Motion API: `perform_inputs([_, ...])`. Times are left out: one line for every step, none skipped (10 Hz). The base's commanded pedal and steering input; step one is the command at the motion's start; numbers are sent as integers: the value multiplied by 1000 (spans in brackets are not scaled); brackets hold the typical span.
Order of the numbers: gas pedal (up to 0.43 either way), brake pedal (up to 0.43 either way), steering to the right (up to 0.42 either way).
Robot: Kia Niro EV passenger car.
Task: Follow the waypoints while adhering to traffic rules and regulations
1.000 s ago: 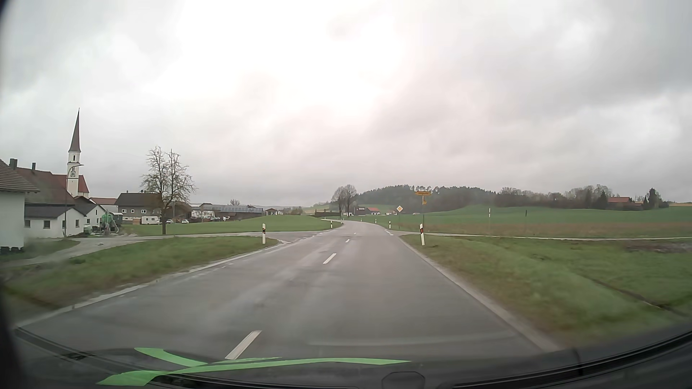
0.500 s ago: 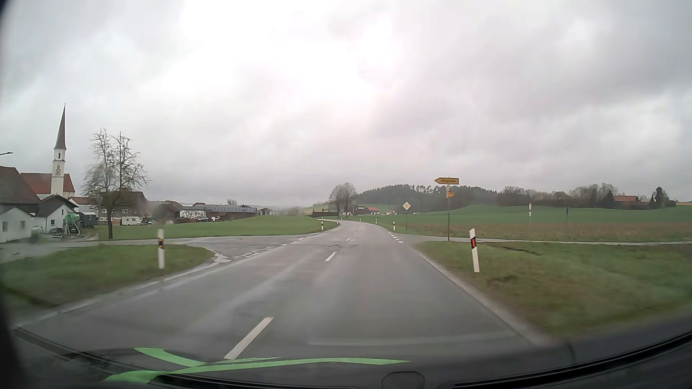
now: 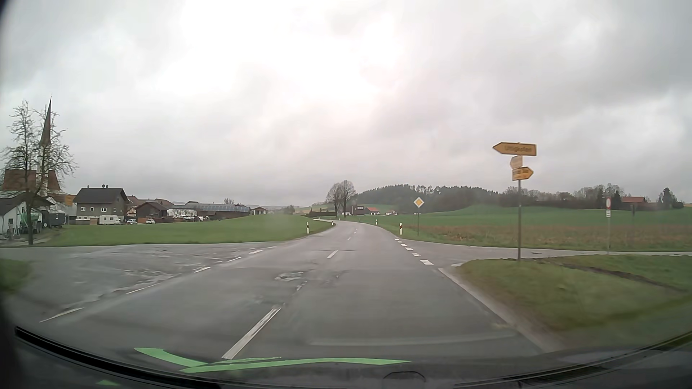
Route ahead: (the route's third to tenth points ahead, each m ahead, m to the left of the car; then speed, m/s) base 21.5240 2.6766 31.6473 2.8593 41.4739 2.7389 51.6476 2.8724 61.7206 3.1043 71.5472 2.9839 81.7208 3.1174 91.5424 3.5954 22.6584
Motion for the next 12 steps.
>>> perform_inputs([150, 0, 1])
perform_inputs([138, 0, 2])
perform_inputs([110, 0, 2])
perform_inputs([59, 0, 2])
perform_inputs([47, 0, 0])
perform_inputs([47, 0, 1])
perform_inputs([47, 0, 0])
perform_inputs([47, 0, 0])
perform_inputs([47, 0, 0])
perform_inputs([47, 0, 1])
perform_inputs([47, 0, 0])
perform_inputs([59, 0, 0])
